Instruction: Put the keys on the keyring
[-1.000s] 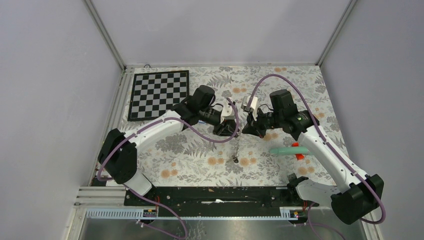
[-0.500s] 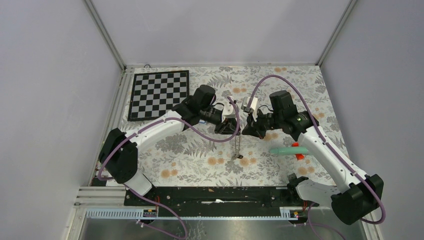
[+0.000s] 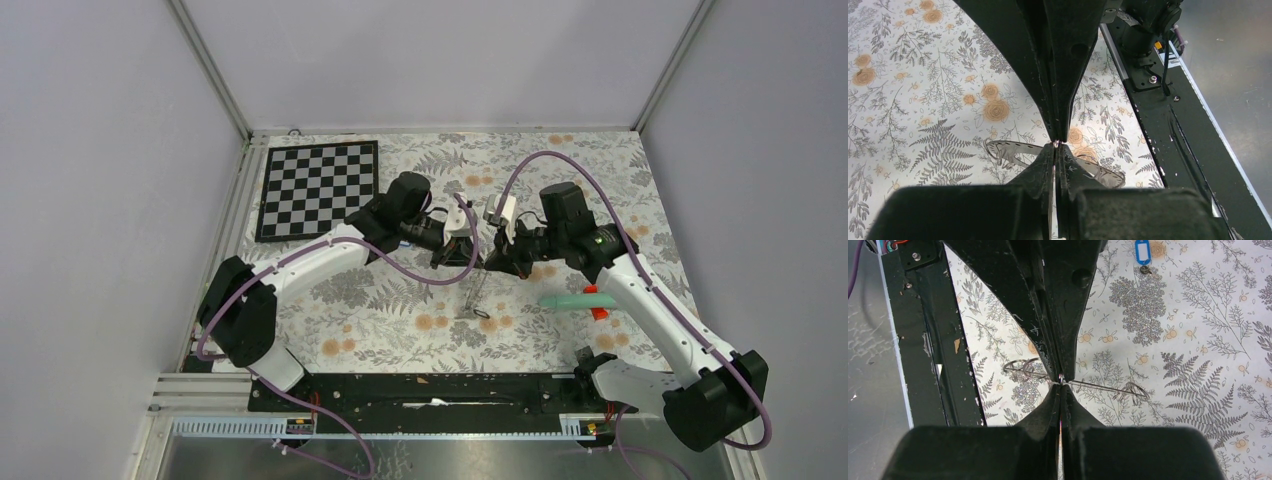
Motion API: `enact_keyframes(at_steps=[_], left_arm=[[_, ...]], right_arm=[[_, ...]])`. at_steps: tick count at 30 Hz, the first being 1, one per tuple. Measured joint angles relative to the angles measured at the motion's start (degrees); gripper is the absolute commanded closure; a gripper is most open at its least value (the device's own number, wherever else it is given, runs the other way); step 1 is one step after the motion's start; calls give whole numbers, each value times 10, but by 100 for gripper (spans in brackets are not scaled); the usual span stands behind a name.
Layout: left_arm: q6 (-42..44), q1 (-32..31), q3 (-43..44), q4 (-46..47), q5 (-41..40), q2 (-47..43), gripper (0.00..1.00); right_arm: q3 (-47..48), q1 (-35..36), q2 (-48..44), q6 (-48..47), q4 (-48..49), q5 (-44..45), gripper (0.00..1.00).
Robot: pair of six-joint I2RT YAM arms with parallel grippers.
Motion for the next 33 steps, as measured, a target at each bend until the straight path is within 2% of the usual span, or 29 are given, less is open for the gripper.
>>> enact_keyframes(at_steps=[5, 8, 12, 16, 18, 24, 33], left_arm=[[-7, 2, -3, 6, 3, -1, 100], [-48, 12, -24, 47, 18, -9, 100], [-200, 43, -93, 207, 51, -20, 100], [-373, 58, -162, 410, 64, -20, 100], [-437, 58, -181, 483, 68, -20, 100], [-570, 57, -203, 650, 65, -20, 100], [-620, 51, -228, 706, 59, -20, 100]], right_arm=[[-2, 0, -4, 1, 2, 4, 85], [-5, 0, -17, 4, 13, 4, 76], [-4, 0, -36, 4, 20, 0, 66], [-3, 0, -39, 3, 28, -9, 60], [-3, -1, -39, 3, 30, -18, 57], [5, -1, -39, 3, 37, -40, 56], [30, -1, -38, 6, 41, -64, 56]])
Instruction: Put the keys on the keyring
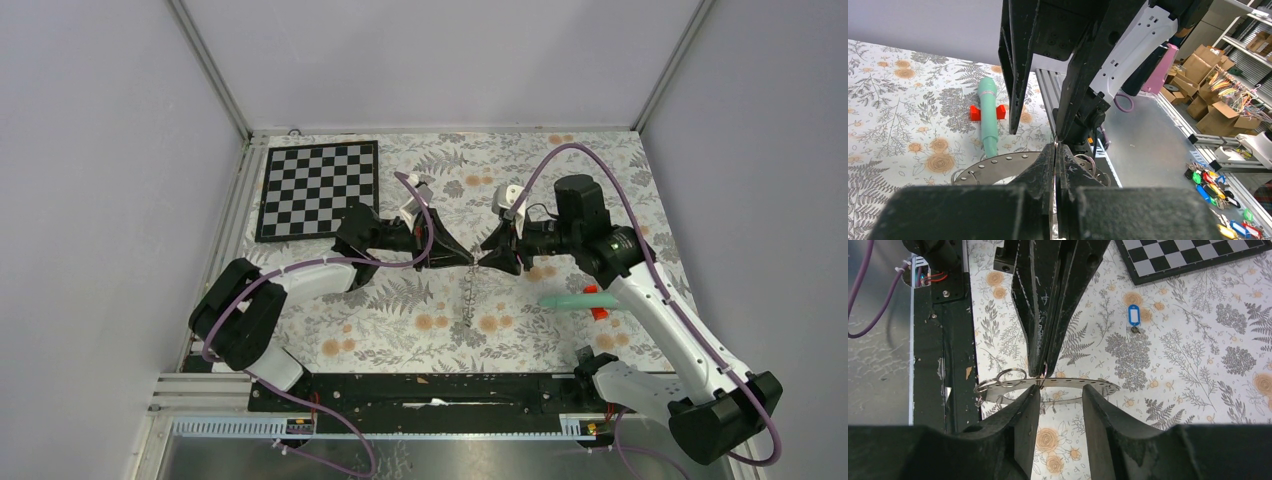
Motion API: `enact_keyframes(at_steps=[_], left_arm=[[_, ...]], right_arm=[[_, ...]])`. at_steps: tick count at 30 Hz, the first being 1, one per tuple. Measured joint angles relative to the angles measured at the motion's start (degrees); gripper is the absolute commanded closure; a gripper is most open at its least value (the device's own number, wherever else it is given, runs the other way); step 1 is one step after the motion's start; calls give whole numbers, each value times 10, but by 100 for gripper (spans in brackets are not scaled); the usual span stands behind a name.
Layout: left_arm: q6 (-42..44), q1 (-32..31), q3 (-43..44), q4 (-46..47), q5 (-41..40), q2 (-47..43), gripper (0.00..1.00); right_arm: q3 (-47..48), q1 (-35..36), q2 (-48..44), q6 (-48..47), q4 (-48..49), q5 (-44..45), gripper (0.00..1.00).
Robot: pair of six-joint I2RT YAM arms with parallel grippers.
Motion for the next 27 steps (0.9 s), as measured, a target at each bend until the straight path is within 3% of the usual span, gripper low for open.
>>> enact_keyframes(at_steps=[6, 14, 23, 27], left_arm=[[-8, -1, 0, 7, -6, 0, 100], [-10, -1, -4, 17, -14, 0, 100], [-10, -1, -9, 17, -19, 0, 100], [-10, -1, -10, 17, -20, 0, 100]], right_arm=[[3, 0, 2, 6, 5, -16, 58], [1, 0, 5, 19, 20, -29, 73], [-15, 0, 12, 40, 38, -43, 74], [-21, -1, 13, 49, 45, -44, 82]])
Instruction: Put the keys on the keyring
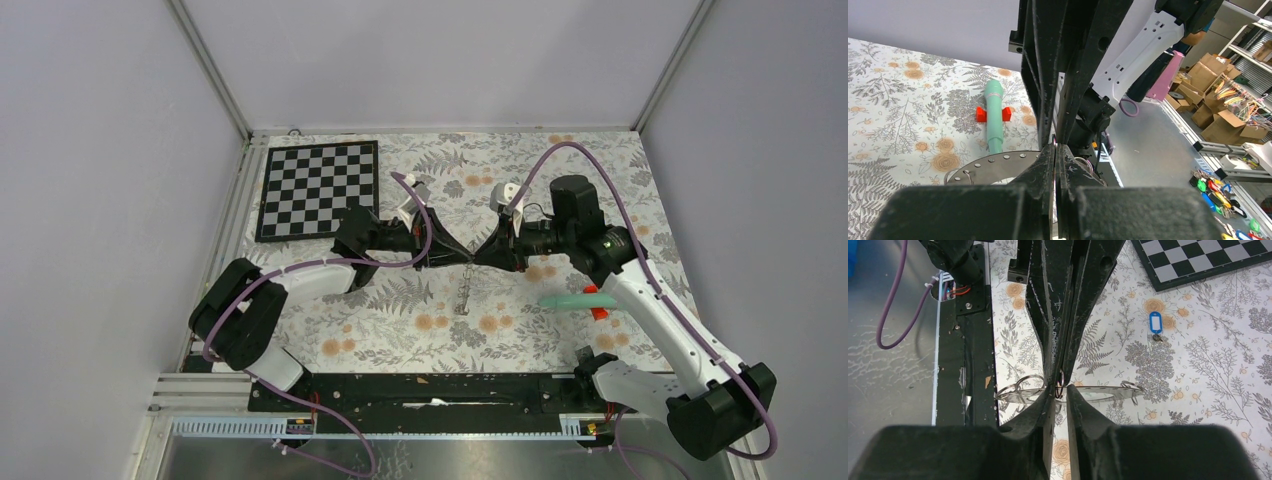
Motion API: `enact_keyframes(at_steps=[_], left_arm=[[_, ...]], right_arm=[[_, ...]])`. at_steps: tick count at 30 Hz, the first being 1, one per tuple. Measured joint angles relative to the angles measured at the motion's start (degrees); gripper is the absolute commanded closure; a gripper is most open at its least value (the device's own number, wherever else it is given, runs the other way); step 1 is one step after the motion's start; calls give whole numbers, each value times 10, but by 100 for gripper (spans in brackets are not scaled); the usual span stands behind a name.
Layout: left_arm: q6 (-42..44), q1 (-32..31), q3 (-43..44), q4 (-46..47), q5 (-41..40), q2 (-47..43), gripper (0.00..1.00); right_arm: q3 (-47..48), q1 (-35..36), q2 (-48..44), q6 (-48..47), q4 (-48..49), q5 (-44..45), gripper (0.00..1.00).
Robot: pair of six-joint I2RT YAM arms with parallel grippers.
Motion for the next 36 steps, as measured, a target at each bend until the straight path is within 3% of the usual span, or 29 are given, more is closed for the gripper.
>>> enact_keyframes(at_steps=[5, 7, 11, 15, 20, 26, 36], left_arm=[[1, 2, -1, 1, -1, 0, 100], [4, 2, -3, 2, -1, 0, 99], [21, 2, -3, 0, -1, 0, 78], [70, 1, -2, -40, 4, -4, 64], [193, -2, 41, -200, 12, -10, 62], [316, -4, 97, -357, 10, -10, 68], [388, -18, 112, -445, 4, -10, 74]], right_arm=[[-1, -3, 5, 14, 6, -8, 98], [-1, -4, 7, 21, 6, -9, 100], [-1, -6, 8, 21, 5, -8, 100], [-1, -6, 8, -3, -2, 13, 100], [-1, -5, 8, -40, -30, 48, 100], [-1, -4, 9, -65, -54, 68, 100], [-1, -4, 16, -68, -64, 68, 100]])
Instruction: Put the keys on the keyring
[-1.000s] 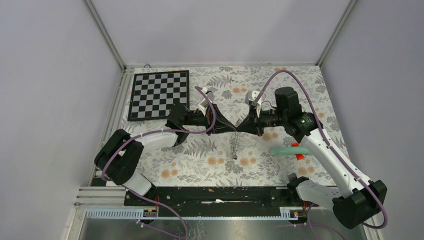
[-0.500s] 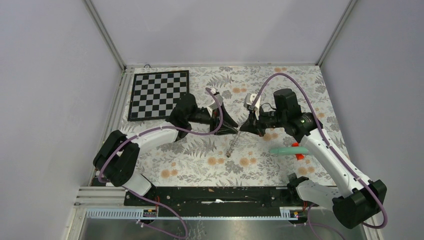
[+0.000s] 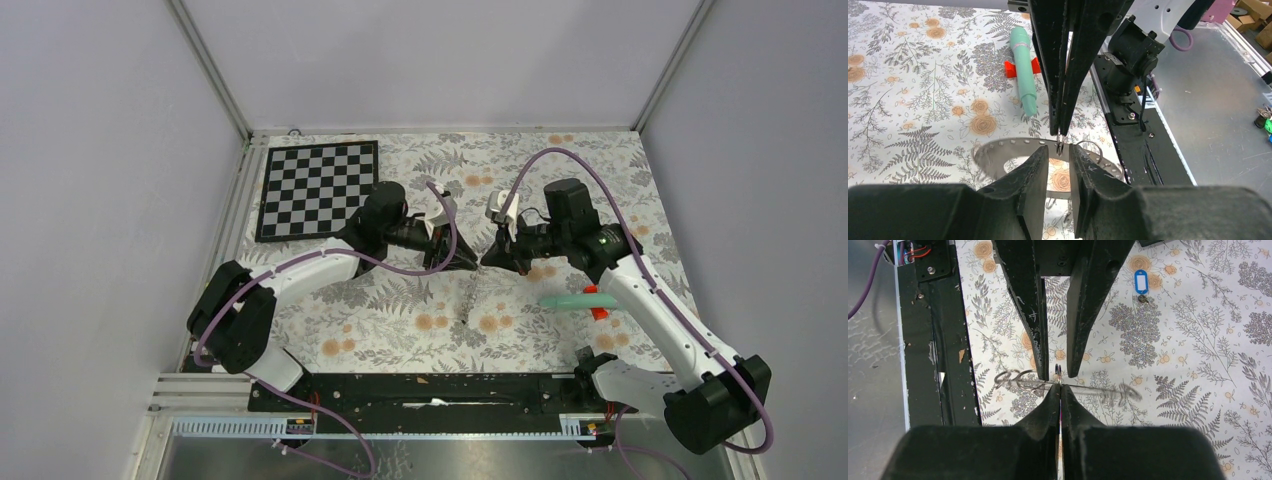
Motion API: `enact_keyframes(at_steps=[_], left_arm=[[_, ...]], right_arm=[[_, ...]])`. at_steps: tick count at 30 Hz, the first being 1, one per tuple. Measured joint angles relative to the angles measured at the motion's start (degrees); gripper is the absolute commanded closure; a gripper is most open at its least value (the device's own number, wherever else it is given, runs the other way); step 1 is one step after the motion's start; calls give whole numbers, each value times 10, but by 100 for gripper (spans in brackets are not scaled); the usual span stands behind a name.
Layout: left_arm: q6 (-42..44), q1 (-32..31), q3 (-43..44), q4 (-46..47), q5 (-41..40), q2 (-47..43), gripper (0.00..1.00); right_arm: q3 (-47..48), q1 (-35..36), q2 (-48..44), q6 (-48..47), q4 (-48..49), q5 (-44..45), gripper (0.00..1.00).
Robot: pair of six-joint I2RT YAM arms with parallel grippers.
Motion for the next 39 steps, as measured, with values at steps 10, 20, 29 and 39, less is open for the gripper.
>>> enact_keyframes(at_steps=[10, 20, 29, 39], left_arm=[[10, -5, 6, -15, -1, 0, 88], [12, -5, 6, -21, -1, 0, 84], [17, -5, 6, -22, -1, 0, 100], [-62, 1, -26, 73, 10, 0, 100]], right_arm=[[0, 0, 1, 4, 1, -1, 100], [0, 0, 12, 5, 0, -3, 100], [0, 0, 15, 11, 0, -3, 100], [-1, 0, 9, 29, 10, -13, 72]])
